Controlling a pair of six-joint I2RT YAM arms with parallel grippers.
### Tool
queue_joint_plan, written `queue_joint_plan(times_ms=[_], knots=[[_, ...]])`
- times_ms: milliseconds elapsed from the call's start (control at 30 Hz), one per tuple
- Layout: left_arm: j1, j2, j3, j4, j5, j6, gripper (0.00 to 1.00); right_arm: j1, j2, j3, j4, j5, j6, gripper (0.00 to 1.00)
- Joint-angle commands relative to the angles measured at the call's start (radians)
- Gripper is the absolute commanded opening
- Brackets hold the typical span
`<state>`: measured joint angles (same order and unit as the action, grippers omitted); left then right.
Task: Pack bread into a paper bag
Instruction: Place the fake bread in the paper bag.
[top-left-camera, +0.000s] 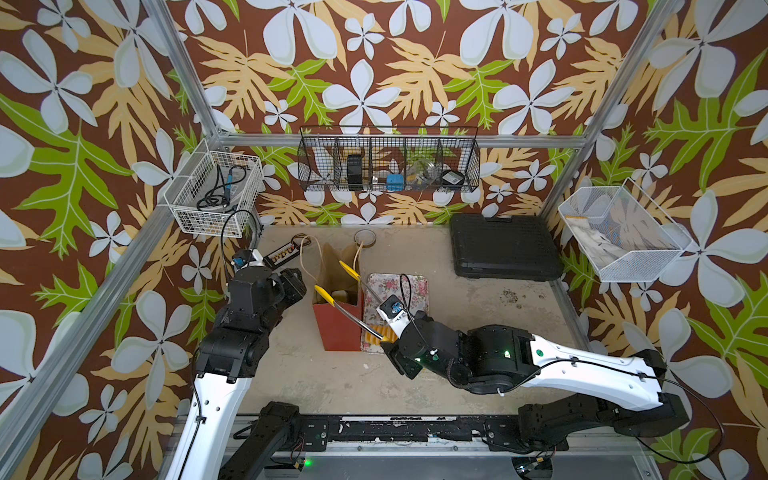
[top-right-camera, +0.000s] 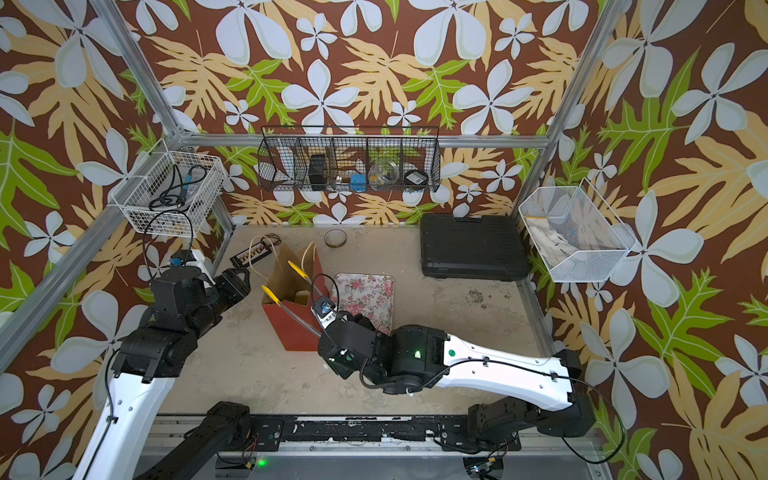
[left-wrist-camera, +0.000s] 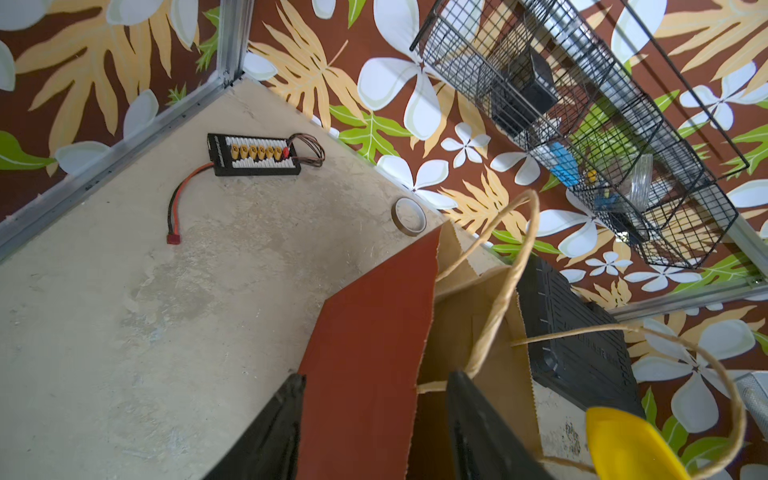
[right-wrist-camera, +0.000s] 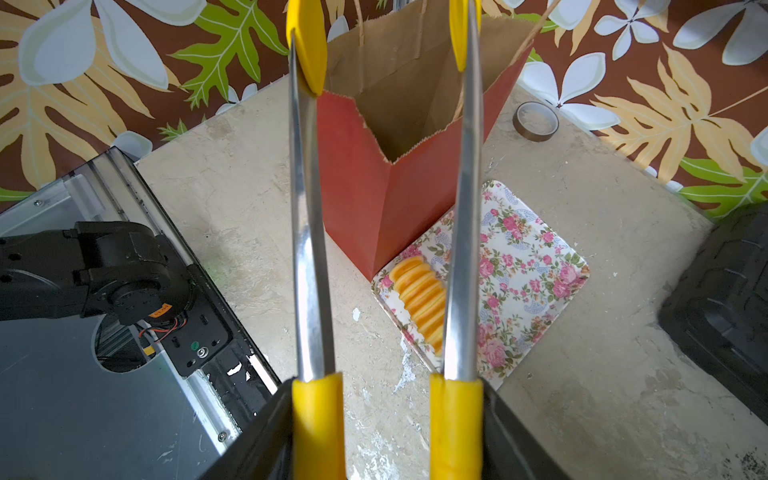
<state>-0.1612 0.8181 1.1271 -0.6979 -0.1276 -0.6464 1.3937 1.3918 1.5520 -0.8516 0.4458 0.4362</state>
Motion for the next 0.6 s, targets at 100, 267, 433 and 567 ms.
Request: queue_joint_plan(times_ms=[100,267,433,567], knots=[[-0.001,0.005,-0.01,0.031,0.009,0.0,0.59,0.002,-0.015,0.041,0.005,0.016,-0.012,0.61],[-0.001,0.017,-0.013,0.04,0.006,0.005,0.59,0.034,-0.061,0.098,-0.138,-0.002,0.045,0.59],[-0.001,0.033,-0.011,0.063,0.008,0.001,0.59,0.105,-0.112,0.059,-0.304,-0.024,0.192,0.58],[0.0,0.042,-0.004,0.071,0.015,0.002,0.59,0.12,-0.213,-0.13,-0.302,-0.047,0.305,0.58]])
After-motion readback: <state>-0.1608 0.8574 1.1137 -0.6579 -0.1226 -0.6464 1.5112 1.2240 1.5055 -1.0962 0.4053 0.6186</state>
